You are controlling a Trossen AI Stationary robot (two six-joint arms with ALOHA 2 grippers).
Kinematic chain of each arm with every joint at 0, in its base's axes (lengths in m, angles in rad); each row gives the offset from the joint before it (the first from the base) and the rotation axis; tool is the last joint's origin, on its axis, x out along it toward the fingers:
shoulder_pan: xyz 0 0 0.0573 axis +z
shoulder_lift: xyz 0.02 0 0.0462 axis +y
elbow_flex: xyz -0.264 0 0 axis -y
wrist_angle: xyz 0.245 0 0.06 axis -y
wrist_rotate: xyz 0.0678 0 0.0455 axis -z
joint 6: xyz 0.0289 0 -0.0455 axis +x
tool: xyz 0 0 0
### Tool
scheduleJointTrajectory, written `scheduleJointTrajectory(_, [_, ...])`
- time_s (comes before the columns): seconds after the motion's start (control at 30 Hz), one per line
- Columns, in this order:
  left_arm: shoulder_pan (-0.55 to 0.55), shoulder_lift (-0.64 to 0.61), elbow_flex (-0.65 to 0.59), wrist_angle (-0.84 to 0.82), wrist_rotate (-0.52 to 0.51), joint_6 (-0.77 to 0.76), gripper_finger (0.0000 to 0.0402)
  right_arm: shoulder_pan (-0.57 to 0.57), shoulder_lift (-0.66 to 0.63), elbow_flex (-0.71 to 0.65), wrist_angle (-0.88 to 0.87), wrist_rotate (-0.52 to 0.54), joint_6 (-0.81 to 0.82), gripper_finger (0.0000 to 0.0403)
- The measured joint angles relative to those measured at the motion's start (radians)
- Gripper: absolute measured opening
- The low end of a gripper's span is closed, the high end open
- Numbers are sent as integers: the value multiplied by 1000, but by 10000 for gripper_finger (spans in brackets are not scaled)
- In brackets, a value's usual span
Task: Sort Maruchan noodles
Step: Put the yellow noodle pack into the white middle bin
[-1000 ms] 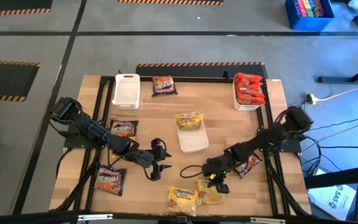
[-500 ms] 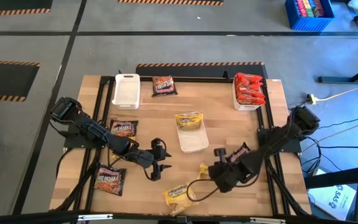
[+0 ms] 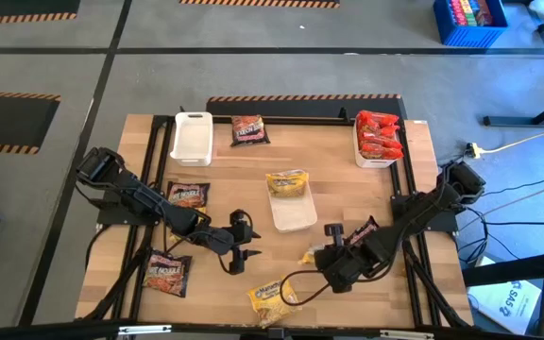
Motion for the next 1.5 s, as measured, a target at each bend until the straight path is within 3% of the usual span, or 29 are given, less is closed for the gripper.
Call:
scheduleJointTrajectory(0.2, [0,0,0,3,0,0,215,-5,0,0,-2,-23,18,36])
scheduleJointTrajectory(0.57, [0,0,0,3,0,-1,215,-31,0,0,-13,-52,40,282])
scheduleJointTrajectory(0.7, [0,0,0,3,1,-1,215,-69,-1,-39,3,-113,40,329])
scheduleJointTrajectory(0.83, [0,0,0,3,1,-1,215,-100,-1,-135,110,-181,42,323])
scheduleJointTrajectory(1.27, [0,0,0,3,1,-1,215,-104,0,-259,249,-173,16,233])
scheduleJointTrajectory(1.5, [0,0,0,2,1,-1,215,-102,0,-260,290,-169,-30,137])
